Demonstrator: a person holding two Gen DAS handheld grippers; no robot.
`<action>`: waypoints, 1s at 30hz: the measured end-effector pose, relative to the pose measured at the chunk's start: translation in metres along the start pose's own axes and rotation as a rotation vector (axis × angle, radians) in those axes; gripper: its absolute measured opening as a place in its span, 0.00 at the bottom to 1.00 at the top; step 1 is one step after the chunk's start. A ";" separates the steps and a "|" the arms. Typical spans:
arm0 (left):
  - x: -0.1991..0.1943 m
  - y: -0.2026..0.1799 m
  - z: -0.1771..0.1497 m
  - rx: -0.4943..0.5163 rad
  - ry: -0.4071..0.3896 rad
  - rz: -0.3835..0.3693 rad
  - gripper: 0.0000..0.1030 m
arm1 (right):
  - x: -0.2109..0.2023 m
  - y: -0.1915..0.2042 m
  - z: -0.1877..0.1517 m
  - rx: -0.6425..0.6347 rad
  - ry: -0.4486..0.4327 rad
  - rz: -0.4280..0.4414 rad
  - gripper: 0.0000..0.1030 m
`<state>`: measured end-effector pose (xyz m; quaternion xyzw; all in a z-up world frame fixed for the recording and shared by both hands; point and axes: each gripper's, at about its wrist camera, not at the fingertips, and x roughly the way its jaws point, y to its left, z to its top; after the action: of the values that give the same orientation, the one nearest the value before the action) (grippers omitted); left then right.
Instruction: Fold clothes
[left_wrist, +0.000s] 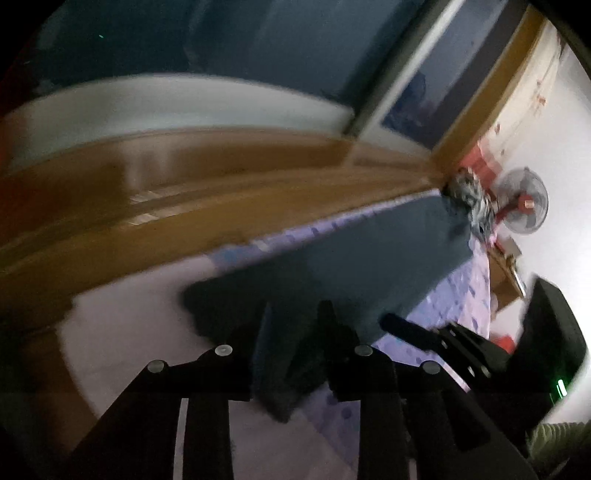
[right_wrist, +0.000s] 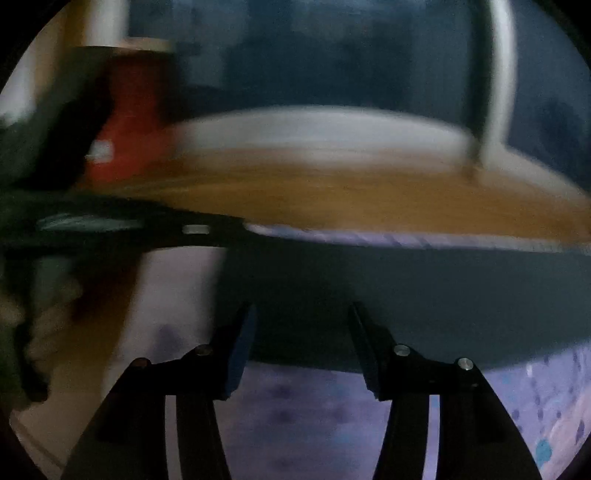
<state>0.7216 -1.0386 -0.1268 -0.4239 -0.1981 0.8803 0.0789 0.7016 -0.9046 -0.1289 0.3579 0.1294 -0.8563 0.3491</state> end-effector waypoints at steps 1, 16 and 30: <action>0.012 -0.003 -0.001 0.007 0.029 -0.001 0.26 | 0.009 -0.011 -0.003 0.030 0.030 -0.012 0.50; 0.034 -0.001 -0.041 -0.013 0.101 0.043 0.26 | -0.026 -0.020 -0.061 0.147 0.135 0.018 0.56; 0.002 -0.053 -0.061 -0.041 0.116 0.076 0.39 | -0.143 -0.088 -0.130 0.326 0.009 -0.181 0.63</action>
<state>0.7665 -0.9728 -0.1411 -0.4831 -0.1952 0.8522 0.0481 0.7802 -0.7072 -0.1233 0.4005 0.0222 -0.8922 0.2075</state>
